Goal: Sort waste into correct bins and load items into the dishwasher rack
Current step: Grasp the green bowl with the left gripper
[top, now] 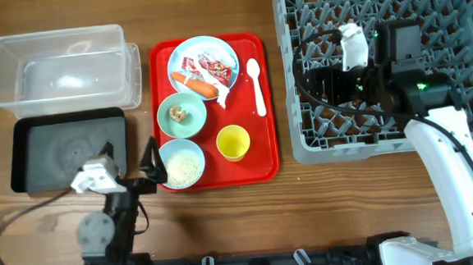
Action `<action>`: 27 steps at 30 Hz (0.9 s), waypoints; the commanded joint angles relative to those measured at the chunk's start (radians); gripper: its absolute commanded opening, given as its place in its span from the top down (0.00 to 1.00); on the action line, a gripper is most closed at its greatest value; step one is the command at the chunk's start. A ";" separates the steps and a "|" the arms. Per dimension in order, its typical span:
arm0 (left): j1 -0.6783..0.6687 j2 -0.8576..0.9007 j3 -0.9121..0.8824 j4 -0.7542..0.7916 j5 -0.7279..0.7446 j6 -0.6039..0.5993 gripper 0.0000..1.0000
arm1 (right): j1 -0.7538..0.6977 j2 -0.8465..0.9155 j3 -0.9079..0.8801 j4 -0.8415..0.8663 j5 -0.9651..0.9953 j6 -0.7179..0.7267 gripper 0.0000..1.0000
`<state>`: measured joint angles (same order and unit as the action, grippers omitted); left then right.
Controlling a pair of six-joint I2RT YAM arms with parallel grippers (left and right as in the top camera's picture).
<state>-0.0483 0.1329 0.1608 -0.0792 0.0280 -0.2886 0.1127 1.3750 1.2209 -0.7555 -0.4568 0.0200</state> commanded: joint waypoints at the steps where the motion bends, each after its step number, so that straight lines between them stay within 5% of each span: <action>1: -0.005 0.297 0.299 -0.108 0.011 0.024 0.00 | 0.002 0.002 0.024 0.007 -0.061 -0.018 0.00; 6: -0.023 0.918 0.817 -0.439 0.095 0.025 0.00 | 0.002 0.002 0.024 -0.002 -0.061 -0.018 0.00; 9: -0.113 1.136 0.897 -0.513 0.095 0.128 0.00 | 0.002 0.002 0.024 -0.002 -0.061 -0.020 0.00; 19: -0.214 1.418 0.897 -0.489 0.284 0.213 0.00 | 0.002 0.002 0.024 -0.002 -0.061 -0.018 0.00; 27: -0.383 1.629 0.897 -0.382 -0.027 0.224 0.06 | 0.002 0.002 0.024 -0.005 -0.061 -0.016 0.05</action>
<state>-0.4030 1.7218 1.0447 -0.4816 0.1436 -0.0715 0.1127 1.3758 1.2278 -0.7601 -0.4976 0.0200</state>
